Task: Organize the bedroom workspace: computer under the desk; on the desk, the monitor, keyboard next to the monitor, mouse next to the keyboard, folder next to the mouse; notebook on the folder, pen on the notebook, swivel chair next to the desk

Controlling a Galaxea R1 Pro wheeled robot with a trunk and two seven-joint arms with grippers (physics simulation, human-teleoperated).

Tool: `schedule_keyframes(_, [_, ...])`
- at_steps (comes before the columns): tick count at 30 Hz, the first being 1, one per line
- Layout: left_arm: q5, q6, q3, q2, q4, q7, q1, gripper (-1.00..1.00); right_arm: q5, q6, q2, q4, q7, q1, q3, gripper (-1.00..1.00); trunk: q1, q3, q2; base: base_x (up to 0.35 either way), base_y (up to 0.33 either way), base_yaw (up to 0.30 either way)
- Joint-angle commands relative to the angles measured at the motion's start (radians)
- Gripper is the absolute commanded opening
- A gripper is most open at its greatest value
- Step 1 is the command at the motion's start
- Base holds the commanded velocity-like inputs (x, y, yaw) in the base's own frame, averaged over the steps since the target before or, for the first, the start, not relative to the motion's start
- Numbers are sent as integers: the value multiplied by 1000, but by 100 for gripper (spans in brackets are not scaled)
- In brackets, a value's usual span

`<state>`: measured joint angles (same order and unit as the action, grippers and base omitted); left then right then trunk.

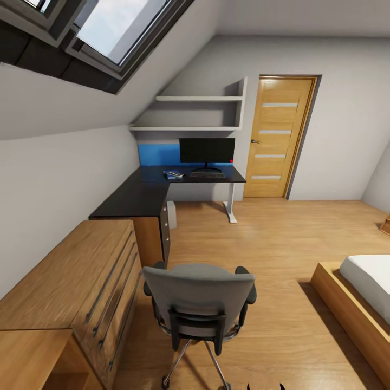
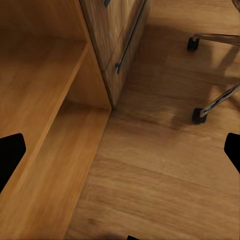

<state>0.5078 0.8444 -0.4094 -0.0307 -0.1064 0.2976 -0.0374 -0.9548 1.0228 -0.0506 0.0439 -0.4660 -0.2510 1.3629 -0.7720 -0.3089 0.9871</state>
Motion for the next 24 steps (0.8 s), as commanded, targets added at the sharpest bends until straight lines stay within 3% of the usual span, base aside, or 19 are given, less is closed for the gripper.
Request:
schedule_keyframes(1, [5, 2, -9, 0, 0, 6, -1, 100, -1, 0, 0, 1, -10, -1, 8, 100, 0, -1, 1, -23, 19, 0])
schedule_keyframes(24, [5, 2, -9, 0, 0, 6, -1, 100, -1, 0, 0, 1, -10, -1, 8, 100, 0, -1, 1, -46, 12, 0])
